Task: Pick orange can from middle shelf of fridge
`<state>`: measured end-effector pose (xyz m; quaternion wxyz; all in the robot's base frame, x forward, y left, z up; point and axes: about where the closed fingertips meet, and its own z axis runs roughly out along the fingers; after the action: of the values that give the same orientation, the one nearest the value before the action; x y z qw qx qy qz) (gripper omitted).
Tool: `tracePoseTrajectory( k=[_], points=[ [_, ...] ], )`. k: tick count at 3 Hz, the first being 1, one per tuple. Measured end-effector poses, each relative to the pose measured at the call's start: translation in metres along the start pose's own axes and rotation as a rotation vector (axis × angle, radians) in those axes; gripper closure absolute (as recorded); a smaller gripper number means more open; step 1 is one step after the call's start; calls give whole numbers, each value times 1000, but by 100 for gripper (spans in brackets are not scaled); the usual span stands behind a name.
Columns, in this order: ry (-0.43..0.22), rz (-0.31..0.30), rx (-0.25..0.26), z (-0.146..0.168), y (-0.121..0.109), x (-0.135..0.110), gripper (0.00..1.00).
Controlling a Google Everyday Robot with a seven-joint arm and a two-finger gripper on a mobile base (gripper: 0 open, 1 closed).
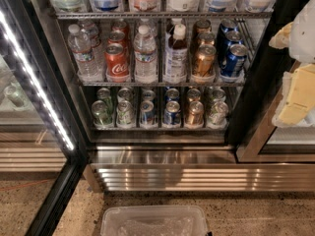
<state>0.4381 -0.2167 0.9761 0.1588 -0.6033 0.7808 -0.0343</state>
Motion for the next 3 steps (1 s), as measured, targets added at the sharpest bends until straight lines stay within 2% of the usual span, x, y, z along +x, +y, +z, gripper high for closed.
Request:
tracePoseTrajectory(
  k=[1,2,3],
  points=[
    [0,0,0,0,0,0,0],
    [-60,37,15,15,5,9,0],
    [-202,156,-60,85,35,36,0]
  ],
)
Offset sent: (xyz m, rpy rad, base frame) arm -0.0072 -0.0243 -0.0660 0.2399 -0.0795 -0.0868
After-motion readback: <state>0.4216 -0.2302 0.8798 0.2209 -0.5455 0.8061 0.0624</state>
